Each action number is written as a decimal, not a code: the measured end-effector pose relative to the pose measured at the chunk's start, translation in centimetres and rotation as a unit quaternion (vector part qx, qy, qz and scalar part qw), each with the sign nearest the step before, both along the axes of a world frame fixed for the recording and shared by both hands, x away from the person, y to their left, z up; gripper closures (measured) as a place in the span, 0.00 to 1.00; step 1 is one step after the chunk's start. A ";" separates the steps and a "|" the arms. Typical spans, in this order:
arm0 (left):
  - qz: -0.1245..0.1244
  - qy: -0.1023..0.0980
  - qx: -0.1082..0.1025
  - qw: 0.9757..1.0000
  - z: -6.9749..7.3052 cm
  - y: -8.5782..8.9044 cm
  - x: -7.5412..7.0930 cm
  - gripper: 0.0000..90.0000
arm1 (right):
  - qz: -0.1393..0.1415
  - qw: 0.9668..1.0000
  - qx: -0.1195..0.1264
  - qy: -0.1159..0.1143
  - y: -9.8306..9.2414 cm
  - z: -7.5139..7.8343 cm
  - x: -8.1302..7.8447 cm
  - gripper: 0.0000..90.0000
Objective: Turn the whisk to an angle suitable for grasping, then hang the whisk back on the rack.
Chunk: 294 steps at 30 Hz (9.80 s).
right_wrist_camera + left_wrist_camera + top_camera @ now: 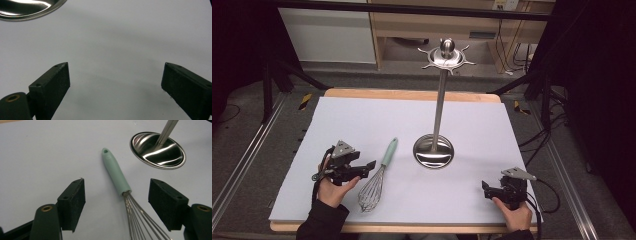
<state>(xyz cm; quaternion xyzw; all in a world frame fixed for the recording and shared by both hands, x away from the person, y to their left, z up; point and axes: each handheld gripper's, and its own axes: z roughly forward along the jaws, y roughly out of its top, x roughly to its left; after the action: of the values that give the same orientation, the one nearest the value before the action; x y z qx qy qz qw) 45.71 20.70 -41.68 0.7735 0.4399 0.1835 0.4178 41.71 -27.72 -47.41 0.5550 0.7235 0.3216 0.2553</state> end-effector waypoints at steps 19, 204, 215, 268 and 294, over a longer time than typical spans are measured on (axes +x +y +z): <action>-0.028 0.001 0.007 1.000 1.4 -2.8 1.0 0.31 | 0.002 1.000 0.005 0.004 0.0 0.0 -0.1 0.09; -0.012 0.037 -0.002 0.999 4.0 -1.2 0.0 0.77 | 0.022 1.000 0.006 0.012 0.3 -0.1 0.2 0.09; -0.007 0.000 -0.027 1.000 5.6 -0.3 -0.7 0.77 | 0.024 1.000 0.014 0.011 0.3 -0.1 0.1 0.09; -0.055 -0.129 -0.108 0.984 13.3 -4.8 -0.2 0.77 | 0.022 1.000 0.012 0.013 0.5 -0.1 0.4 0.09; -0.082 -0.147 -0.083 0.982 16.9 -8.5 0.5 0.77 | 0.022 1.000 0.017 0.015 0.5 -0.2 0.6 0.09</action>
<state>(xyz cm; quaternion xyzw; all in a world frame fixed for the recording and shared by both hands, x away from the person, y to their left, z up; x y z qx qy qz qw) 46.23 12.19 -24.82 0.7344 0.3223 0.2233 0.5540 42.26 -27.19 -47.60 0.5478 0.7338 0.3308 0.2281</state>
